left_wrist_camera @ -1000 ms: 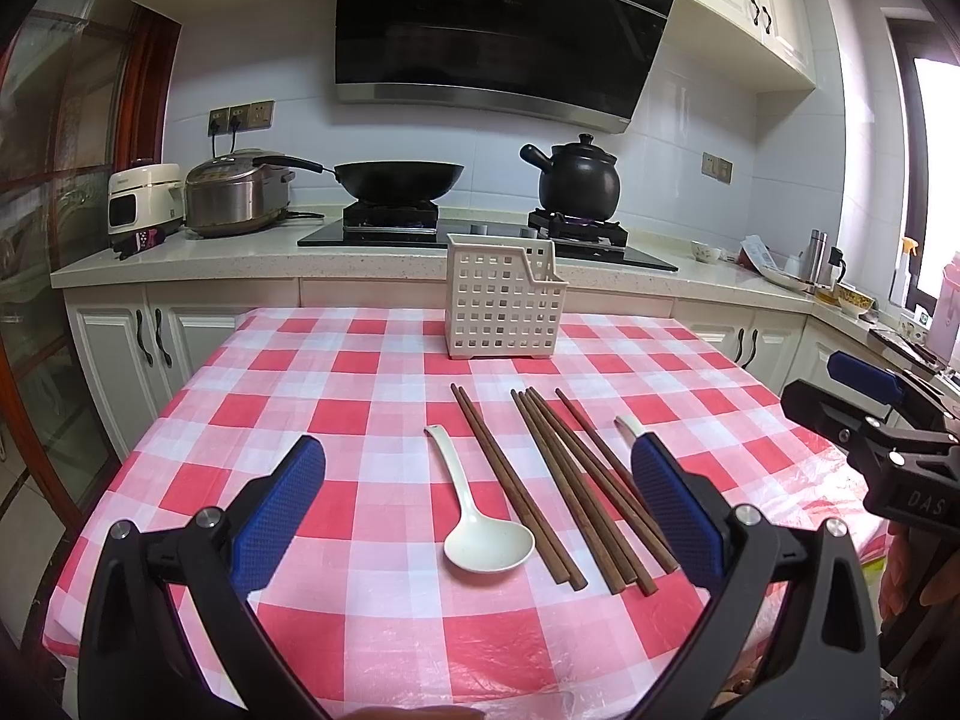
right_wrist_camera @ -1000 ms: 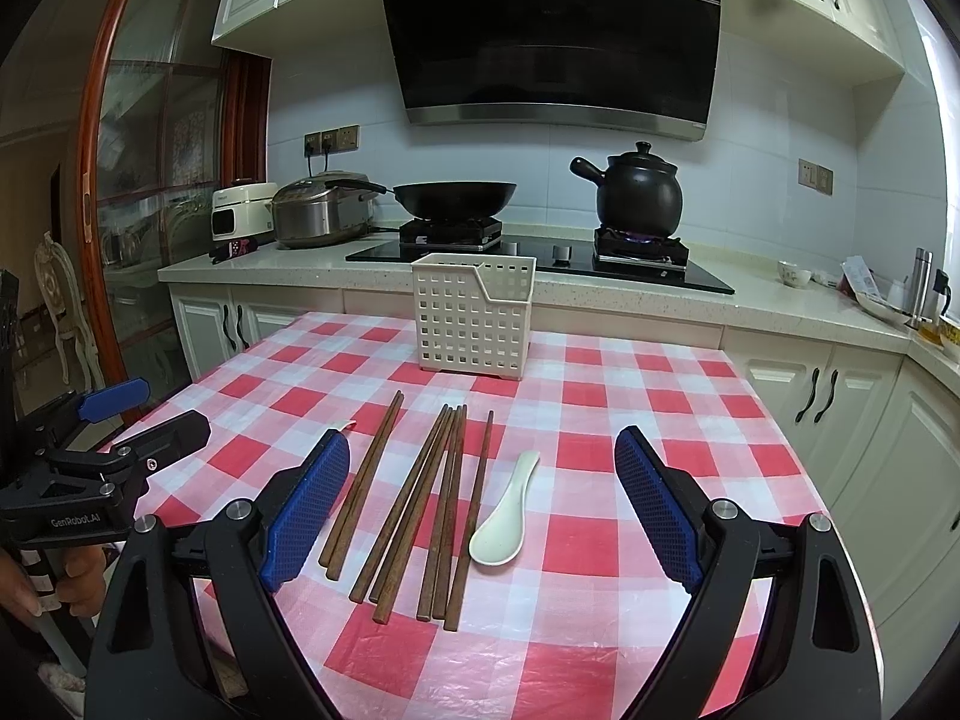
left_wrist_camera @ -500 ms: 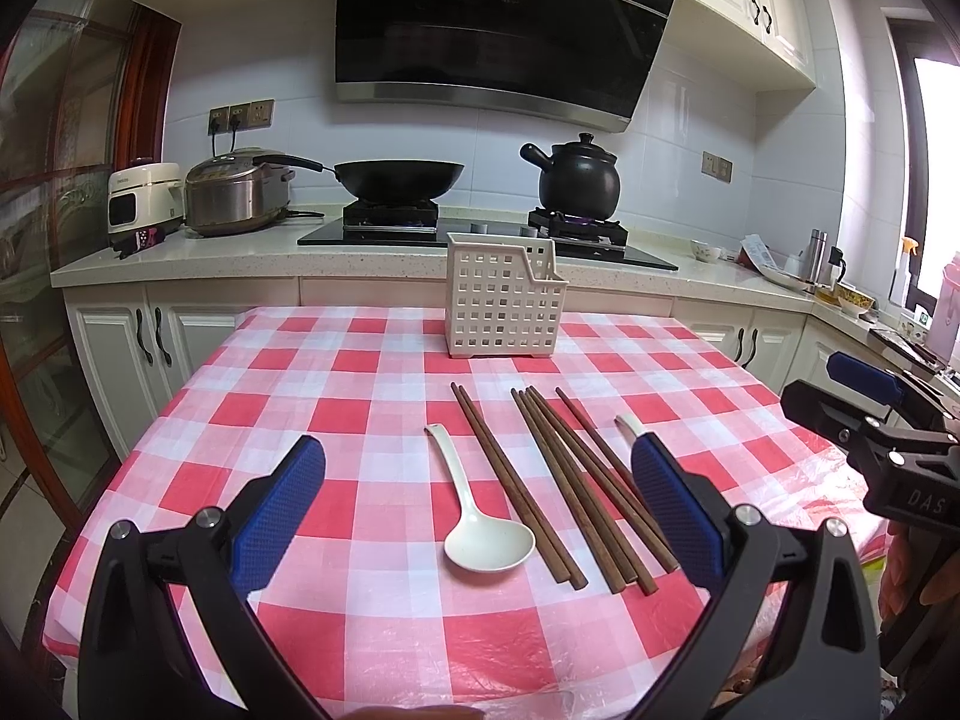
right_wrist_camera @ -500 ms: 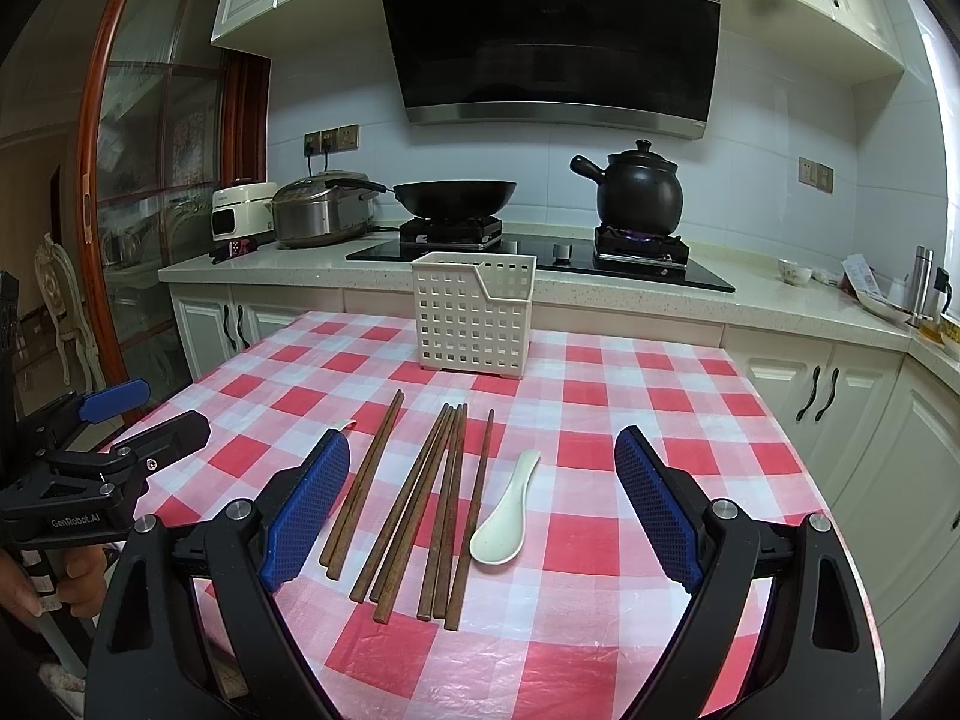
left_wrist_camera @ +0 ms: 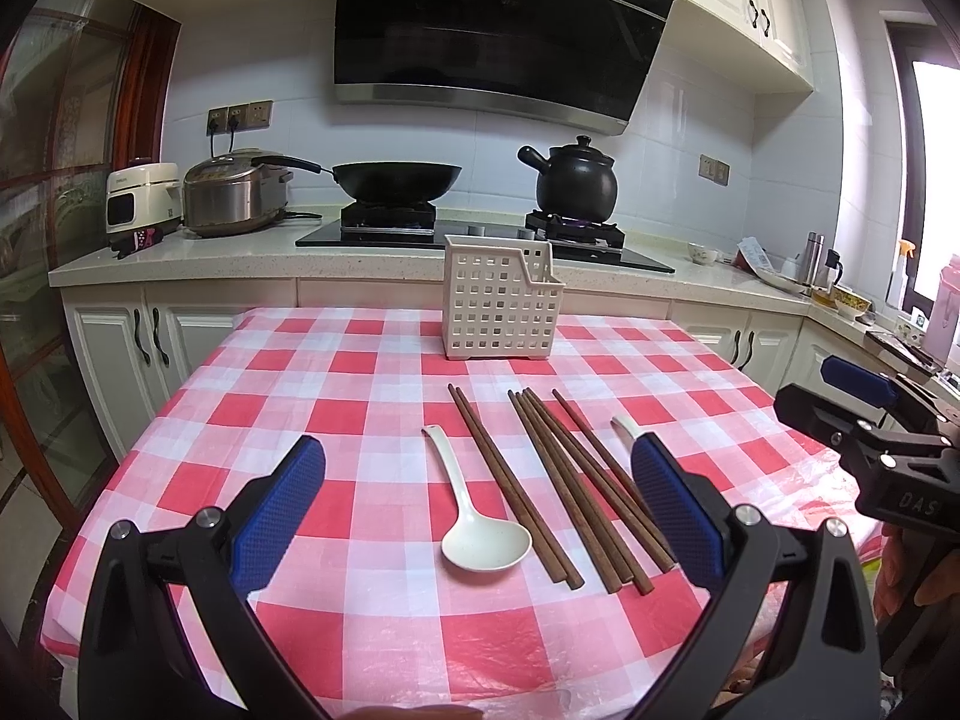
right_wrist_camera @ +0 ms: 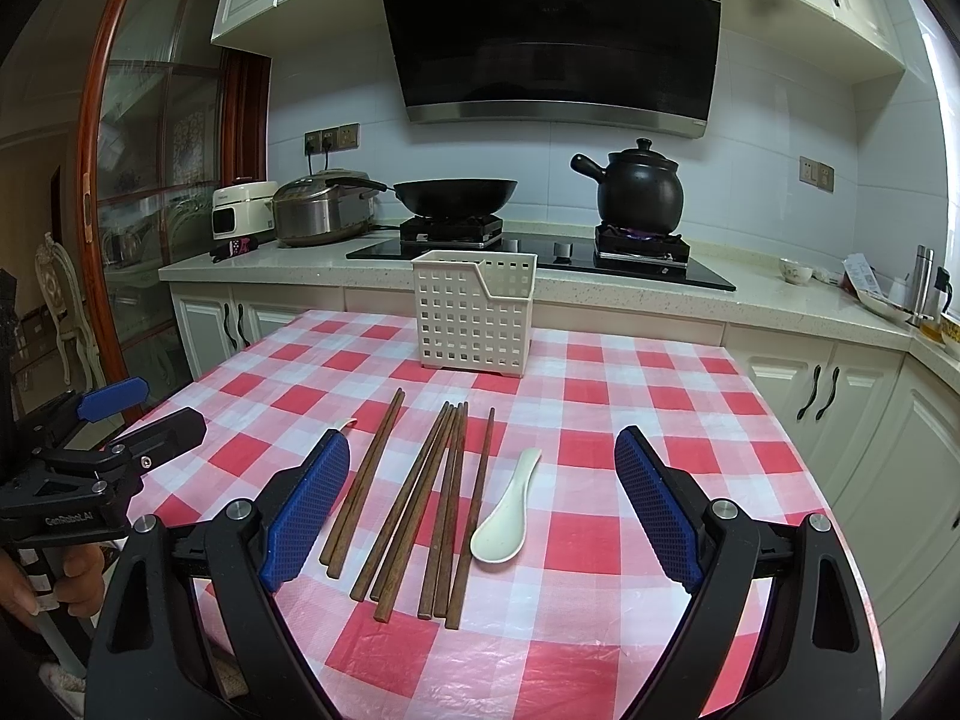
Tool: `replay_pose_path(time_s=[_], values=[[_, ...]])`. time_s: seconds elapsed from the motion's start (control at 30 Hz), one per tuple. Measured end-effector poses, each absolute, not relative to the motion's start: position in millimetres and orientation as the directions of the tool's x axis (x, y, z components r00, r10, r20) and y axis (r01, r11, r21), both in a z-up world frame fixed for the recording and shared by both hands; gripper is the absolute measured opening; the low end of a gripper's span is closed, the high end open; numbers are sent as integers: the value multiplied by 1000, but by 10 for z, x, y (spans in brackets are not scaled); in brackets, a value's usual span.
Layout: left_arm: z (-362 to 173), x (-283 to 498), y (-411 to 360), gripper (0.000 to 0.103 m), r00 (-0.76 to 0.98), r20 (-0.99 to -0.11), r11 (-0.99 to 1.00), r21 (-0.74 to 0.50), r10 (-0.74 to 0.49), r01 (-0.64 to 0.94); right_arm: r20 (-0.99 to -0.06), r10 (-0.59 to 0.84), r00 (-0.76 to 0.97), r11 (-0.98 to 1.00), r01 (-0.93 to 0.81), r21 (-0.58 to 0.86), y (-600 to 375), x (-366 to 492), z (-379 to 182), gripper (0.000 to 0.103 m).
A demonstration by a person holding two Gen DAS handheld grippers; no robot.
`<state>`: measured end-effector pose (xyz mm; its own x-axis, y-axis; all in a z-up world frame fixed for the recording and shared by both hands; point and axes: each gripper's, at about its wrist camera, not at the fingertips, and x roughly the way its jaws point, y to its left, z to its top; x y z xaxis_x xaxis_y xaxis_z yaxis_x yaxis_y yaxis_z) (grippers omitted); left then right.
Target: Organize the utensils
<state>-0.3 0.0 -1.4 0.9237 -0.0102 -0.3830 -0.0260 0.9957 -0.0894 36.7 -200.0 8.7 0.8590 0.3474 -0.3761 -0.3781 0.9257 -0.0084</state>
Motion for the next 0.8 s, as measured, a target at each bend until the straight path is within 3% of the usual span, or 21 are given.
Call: replay_pose_path(time_s=[0.8], values=[[-2, -3, -9, 99, 924, -382, 995, -92, -11, -26, -379, 348, 858, 926, -378, -7, -2001, 376, 61, 85]])
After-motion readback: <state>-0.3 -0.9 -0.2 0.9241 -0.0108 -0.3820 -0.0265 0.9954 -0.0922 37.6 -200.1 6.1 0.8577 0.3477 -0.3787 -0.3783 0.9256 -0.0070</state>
